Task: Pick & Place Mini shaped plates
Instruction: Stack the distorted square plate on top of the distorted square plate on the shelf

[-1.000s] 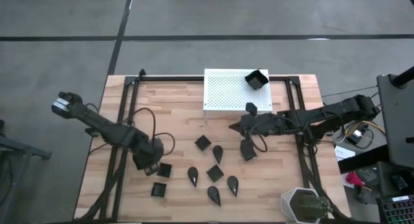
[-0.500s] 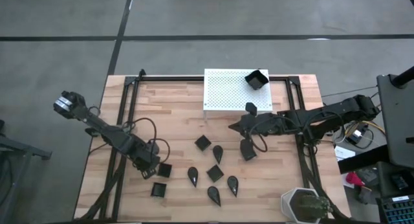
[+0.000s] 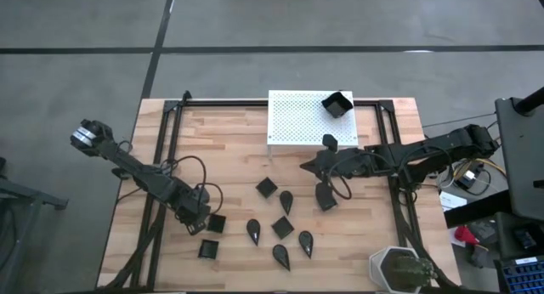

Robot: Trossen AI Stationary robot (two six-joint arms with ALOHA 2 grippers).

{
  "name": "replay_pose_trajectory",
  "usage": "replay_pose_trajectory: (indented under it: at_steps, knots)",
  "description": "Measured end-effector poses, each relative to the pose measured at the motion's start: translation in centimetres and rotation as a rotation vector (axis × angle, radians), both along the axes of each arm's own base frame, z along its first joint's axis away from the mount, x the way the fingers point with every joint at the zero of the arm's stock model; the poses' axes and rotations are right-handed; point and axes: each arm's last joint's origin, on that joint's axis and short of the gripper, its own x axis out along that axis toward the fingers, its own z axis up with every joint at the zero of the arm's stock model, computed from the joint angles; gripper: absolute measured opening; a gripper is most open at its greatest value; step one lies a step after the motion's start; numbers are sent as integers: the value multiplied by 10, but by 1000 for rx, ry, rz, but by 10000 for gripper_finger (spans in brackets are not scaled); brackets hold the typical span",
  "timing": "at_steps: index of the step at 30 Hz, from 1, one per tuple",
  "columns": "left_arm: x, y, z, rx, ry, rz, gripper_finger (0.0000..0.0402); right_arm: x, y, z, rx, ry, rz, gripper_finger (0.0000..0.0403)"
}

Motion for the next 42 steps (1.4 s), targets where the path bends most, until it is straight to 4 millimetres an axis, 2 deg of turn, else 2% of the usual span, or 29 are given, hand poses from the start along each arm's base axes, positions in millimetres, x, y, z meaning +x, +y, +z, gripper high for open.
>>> replay_pose_trajectory:
  at_steps: [15, 19, 25, 30, 37, 42]
  knots:
    - [3, -1, -7, 42, 14, -30, 113, 0, 0, 0, 5, -2, -2, 8]
    - [5, -2, -13, 57, 43, -66, 86, 0, 0, 0, 5, -3, -3, 8]
    - [7, -4, -10, 49, 31, -128, 11, 0, 0, 0, -1, -2, 0, 8]
    - [16, -9, 6, 49, -43, -173, 2, 0, 0, 0, -6, 0, 3, 8]
    - [29, -14, 39, 116, -147, -253, 0, 0, 0, -2, -53, 16, 33, 8]
    - [39, -17, 70, 111, -232, -349, 0, 0, 4, -2, -84, 28, 209, 8]
